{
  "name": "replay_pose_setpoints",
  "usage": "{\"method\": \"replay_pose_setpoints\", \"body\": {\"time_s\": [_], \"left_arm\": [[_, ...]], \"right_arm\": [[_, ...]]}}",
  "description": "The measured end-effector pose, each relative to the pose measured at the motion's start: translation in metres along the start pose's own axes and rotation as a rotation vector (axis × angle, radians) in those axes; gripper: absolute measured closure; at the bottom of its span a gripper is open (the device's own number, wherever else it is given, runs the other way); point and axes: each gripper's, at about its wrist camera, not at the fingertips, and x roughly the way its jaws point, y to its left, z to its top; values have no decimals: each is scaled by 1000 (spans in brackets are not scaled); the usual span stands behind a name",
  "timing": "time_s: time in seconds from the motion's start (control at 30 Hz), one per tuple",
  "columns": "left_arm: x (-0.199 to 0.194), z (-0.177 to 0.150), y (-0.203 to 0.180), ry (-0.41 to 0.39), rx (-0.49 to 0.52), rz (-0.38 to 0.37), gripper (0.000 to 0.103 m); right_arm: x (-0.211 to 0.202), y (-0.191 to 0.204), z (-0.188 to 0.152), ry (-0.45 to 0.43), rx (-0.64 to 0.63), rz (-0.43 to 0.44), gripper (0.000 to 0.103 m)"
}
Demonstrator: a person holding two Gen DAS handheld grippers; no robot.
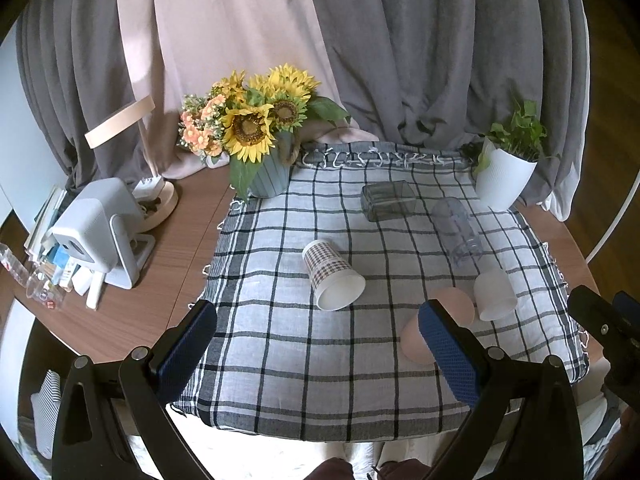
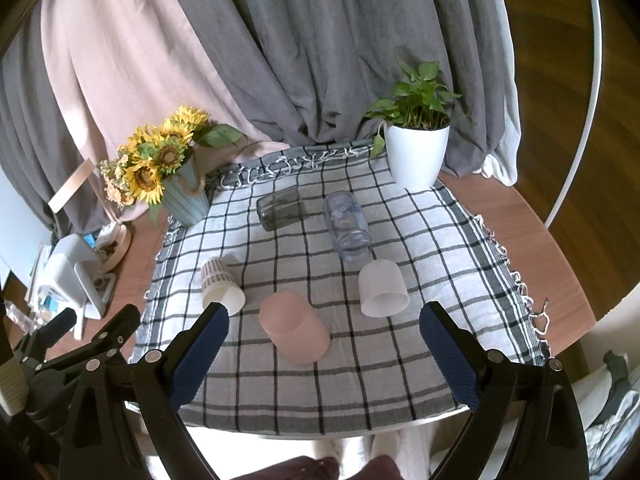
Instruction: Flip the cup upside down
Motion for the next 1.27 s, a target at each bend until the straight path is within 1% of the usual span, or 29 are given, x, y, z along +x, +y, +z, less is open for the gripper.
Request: {"method": "replay_pose_setpoints", "body": {"time_s": [1.27], "left_arm": [[2, 0, -5, 1, 8, 1, 0]], "right_arm": [[3, -1, 0, 5, 3, -3, 7]]}}
